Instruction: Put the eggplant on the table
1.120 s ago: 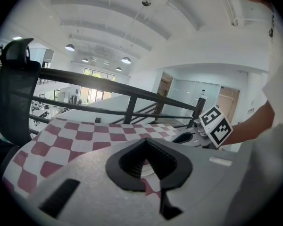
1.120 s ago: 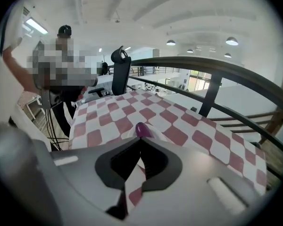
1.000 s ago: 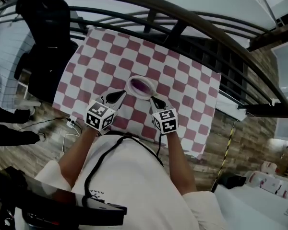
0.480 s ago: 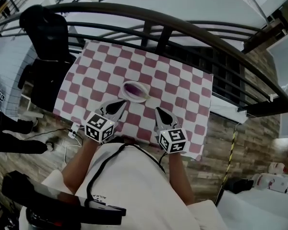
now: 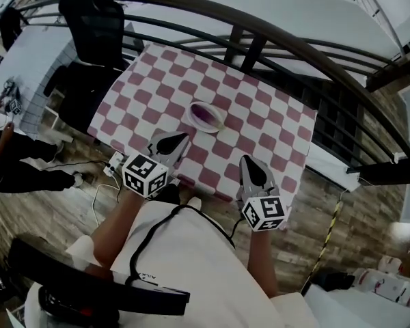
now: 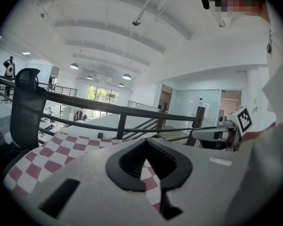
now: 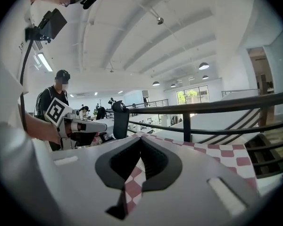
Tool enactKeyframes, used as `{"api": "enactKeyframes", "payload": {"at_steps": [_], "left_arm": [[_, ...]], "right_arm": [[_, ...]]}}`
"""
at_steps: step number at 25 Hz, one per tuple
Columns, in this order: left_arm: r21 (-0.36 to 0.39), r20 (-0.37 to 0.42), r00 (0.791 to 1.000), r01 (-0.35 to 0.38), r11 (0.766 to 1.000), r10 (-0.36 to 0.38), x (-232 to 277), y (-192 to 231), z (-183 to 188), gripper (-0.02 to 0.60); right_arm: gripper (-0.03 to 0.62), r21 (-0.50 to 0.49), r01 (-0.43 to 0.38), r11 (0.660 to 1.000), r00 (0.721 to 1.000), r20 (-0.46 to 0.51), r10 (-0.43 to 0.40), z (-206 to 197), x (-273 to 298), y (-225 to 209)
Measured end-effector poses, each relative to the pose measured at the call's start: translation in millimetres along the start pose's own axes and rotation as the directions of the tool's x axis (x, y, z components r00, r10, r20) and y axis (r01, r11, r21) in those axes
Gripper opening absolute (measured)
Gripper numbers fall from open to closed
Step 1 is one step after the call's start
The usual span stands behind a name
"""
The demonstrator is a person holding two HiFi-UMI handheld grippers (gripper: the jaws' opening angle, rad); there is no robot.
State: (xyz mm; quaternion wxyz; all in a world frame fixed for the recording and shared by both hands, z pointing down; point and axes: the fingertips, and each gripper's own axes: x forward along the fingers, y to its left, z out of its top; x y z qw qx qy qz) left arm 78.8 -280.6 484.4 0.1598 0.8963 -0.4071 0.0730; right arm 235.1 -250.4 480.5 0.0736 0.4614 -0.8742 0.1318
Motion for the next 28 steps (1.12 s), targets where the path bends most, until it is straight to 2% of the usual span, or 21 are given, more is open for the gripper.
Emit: {"api": "enactKeyframes", "payload": {"at_steps": [9, 20, 28], "left_arm": [[0.018, -0.008, 1.0, 0.016, 1.0, -0.016, -8.9, -11.1, -3.0, 0.006], [0.022, -0.01, 1.0, 0.014, 1.0, -0.014, -28.8, 15.5, 1.1, 0.006], [0.024, -0.002, 0.999, 0.032, 0.999, -0.032, -36.5, 29.9, 6.3, 0.006]], "right_arm": [[0.006, 0.025, -0.004, 1.0, 1.0, 0.002, 0.004, -3.4, -7.4, 9.0], [0.006, 0.003, -0.005, 1.0, 1.0, 0.0, 0.005, 10.0, 16.3, 31.2], [0.005, 0.0, 0.012, 1.0, 1.0, -0.021, -0.012, 4.5, 26.5, 46.9]]}}
